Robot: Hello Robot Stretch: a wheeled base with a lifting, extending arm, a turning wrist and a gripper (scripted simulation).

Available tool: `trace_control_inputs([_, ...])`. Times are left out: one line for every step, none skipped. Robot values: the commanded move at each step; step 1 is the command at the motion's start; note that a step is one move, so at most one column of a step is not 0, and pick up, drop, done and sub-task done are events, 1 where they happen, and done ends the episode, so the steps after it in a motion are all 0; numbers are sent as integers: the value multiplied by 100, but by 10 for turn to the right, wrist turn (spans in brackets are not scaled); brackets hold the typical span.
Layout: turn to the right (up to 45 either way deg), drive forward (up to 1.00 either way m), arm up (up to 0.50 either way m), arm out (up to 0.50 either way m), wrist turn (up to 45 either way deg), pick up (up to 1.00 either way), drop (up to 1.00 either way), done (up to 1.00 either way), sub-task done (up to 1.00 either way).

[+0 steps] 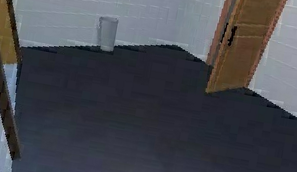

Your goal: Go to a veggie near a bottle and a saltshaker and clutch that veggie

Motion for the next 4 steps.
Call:
trace_control_inputs([0, 60, 0, 0, 0, 0, 0, 0, 0])
trace_control_inputs([450, 0, 0, 0, 0, 0, 0, 0, 0])
trace_control_inputs([120, 0, 0, 0, 0, 0, 0, 0, 0])
trace_control_inputs([0, 15, 0, 0, 0, 0, 0, 0, 0])
